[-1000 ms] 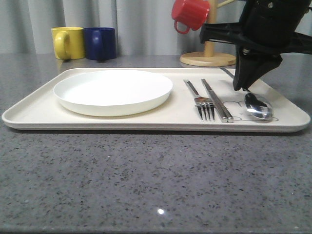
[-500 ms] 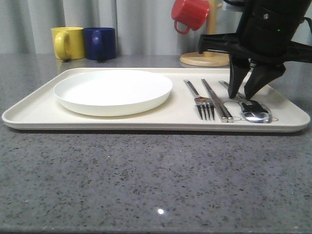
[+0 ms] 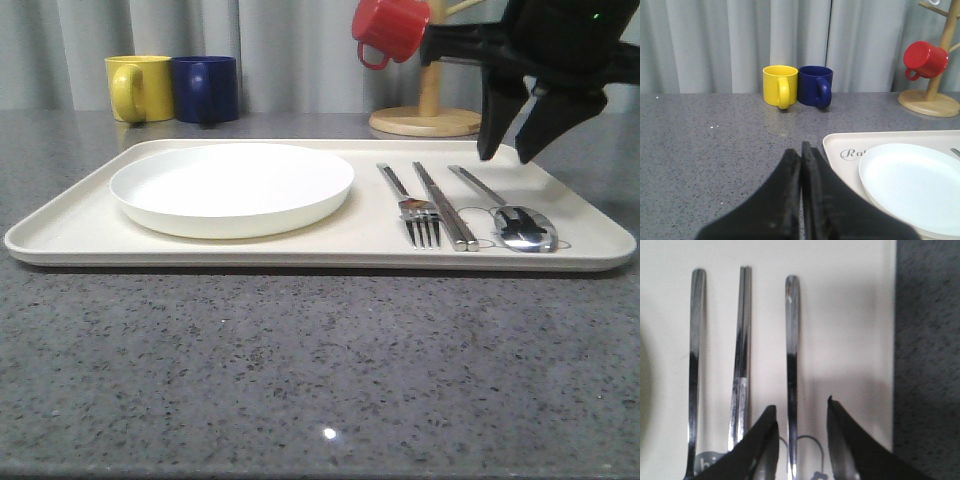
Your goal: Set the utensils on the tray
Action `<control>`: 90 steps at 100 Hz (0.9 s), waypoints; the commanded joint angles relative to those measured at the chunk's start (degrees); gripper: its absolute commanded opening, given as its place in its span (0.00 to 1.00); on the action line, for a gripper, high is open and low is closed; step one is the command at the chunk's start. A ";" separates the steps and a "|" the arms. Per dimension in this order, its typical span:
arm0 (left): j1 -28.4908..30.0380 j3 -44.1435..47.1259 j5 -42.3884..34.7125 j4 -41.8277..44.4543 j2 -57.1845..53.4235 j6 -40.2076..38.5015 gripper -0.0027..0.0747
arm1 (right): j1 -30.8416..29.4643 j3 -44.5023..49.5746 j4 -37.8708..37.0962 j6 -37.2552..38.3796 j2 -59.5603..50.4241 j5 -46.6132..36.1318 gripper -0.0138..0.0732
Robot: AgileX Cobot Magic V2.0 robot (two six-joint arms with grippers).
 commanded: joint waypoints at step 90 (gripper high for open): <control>0.17 -1.52 -4.47 -0.46 0.33 -0.35 0.01 | -10.76 32.61 -10.80 -2.62 -51.54 -17.10 0.45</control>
